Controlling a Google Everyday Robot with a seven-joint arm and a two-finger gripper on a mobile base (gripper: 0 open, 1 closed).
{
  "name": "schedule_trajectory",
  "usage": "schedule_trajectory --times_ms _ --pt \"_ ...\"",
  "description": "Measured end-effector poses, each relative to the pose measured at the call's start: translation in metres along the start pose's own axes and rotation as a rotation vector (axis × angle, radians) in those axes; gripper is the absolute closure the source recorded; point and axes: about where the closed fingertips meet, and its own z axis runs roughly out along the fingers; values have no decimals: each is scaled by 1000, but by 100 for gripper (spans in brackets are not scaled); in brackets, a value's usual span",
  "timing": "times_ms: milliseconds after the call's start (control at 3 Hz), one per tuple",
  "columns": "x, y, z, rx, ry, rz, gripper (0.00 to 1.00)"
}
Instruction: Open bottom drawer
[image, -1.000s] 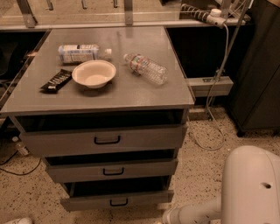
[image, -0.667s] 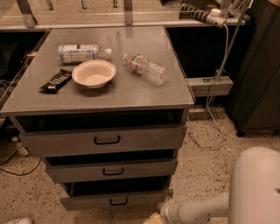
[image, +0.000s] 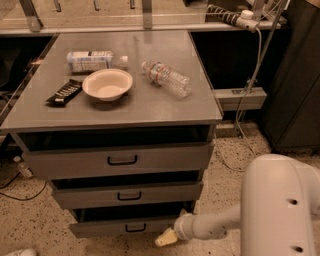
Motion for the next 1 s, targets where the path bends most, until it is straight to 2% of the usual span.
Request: schedule_trajectory --times_ms 333,667,1000 --pt "-12 -7 23 21 74 -54 0" --pt "-4 -14 49 53 188 -99 0" --pt "8 -5 77 59 283 -139 0"
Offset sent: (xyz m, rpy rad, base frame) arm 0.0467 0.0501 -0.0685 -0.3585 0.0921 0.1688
